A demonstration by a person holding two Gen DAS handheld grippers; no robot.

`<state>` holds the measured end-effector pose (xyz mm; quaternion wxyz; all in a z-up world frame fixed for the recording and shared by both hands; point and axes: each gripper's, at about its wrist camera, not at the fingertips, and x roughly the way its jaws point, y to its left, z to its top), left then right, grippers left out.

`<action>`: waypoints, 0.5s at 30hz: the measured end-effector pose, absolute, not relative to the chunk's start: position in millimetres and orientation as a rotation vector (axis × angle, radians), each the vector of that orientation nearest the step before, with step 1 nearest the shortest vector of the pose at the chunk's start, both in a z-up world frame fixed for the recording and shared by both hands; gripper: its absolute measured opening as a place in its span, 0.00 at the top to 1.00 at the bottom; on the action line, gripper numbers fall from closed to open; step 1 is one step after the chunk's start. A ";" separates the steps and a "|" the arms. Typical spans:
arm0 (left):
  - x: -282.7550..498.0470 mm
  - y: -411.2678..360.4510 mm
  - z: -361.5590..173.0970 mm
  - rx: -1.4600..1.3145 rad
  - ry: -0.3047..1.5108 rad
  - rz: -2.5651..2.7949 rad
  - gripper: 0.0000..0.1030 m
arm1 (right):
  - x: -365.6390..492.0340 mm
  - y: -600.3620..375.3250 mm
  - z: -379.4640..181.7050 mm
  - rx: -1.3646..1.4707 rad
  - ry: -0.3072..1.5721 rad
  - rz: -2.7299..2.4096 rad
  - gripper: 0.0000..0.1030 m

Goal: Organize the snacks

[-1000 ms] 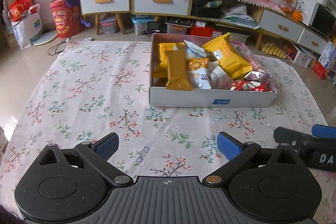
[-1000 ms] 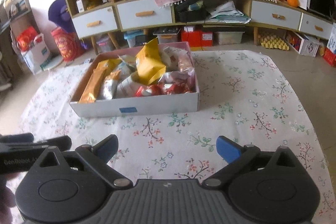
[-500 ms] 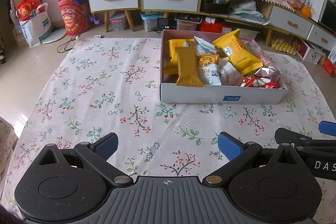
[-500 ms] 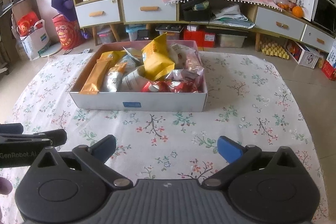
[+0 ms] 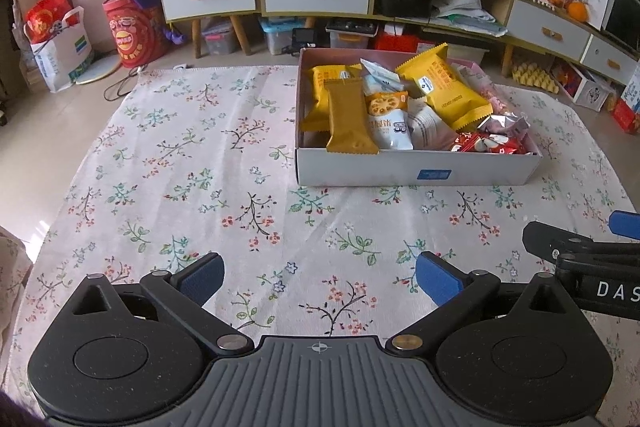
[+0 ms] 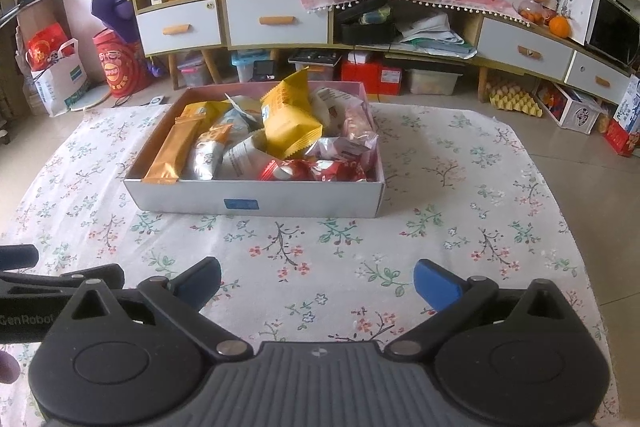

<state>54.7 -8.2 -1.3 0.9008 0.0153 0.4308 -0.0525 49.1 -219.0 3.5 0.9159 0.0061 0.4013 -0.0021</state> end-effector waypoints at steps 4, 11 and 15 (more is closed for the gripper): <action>54.8 -8.4 -0.9 0.032 0.890 -0.108 0.00 | 49.9 -219.9 2.7 0.011 0.828 -0.009 0.14; 55.3 -8.0 -1.0 0.026 0.897 -0.108 0.00 | 50.9 -220.0 2.1 0.005 0.827 -0.012 0.14; 55.4 -7.8 -1.1 0.026 0.898 -0.108 0.00 | 51.2 -220.1 1.7 0.004 0.828 -0.015 0.13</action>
